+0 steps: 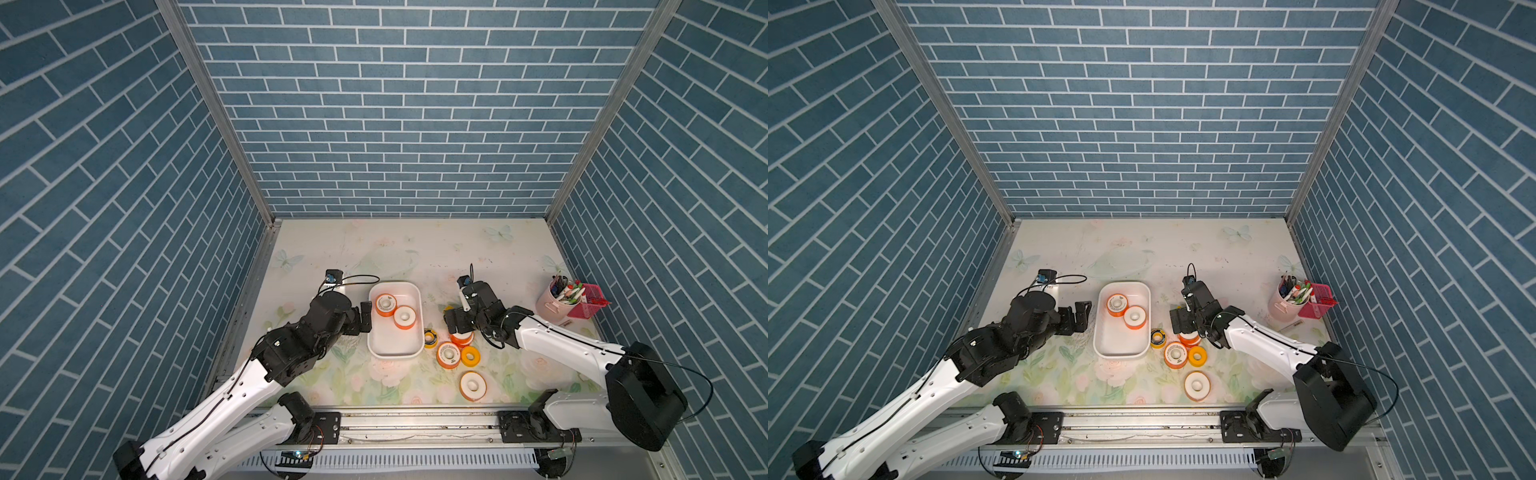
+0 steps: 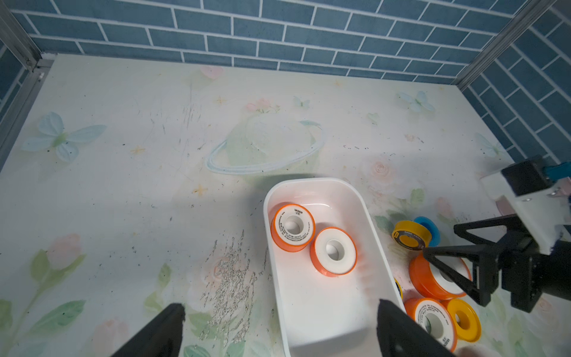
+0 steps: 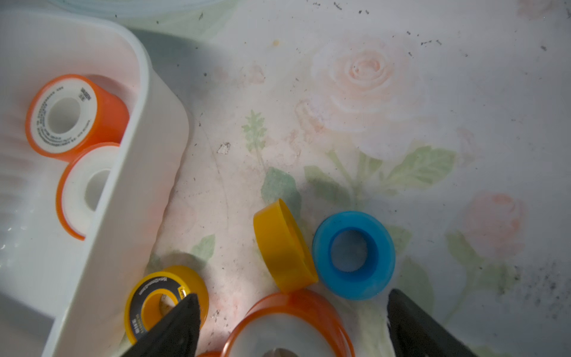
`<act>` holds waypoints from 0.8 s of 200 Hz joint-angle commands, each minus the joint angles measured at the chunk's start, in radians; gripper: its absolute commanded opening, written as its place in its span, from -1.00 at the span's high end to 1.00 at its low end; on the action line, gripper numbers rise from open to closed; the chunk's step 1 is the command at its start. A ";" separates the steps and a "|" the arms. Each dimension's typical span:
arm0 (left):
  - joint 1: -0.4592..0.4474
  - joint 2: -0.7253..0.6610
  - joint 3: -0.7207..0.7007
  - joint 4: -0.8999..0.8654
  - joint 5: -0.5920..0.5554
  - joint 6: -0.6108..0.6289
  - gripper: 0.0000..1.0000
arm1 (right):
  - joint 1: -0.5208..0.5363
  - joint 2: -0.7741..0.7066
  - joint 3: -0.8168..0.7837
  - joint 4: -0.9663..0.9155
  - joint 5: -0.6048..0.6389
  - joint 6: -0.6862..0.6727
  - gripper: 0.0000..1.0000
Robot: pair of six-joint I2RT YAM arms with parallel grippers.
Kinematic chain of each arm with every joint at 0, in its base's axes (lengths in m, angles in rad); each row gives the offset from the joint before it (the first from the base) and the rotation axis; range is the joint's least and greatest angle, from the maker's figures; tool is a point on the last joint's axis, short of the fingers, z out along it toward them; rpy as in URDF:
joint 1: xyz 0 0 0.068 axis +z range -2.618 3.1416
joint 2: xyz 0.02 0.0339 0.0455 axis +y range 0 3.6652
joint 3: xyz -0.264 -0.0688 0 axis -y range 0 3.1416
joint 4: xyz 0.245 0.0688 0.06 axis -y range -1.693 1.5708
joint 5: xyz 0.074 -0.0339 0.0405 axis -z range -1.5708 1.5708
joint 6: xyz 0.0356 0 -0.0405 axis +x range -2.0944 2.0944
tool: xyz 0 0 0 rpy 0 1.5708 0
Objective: Put the sealing tape into the storage box
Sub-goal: Pick up the sealing tape at the center of the board.
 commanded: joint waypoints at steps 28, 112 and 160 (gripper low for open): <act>0.007 -0.007 -0.021 -0.003 -0.049 0.003 -0.99 | 0.059 0.029 0.021 -0.072 0.076 0.020 -0.93; 0.007 0.045 -0.023 -0.008 -0.059 -0.003 -0.99 | 0.095 0.067 -0.017 -0.090 0.096 0.049 -0.72; 0.007 0.041 -0.023 -0.006 -0.055 0.000 -1.00 | 0.105 0.080 -0.036 -0.075 0.083 0.060 -0.48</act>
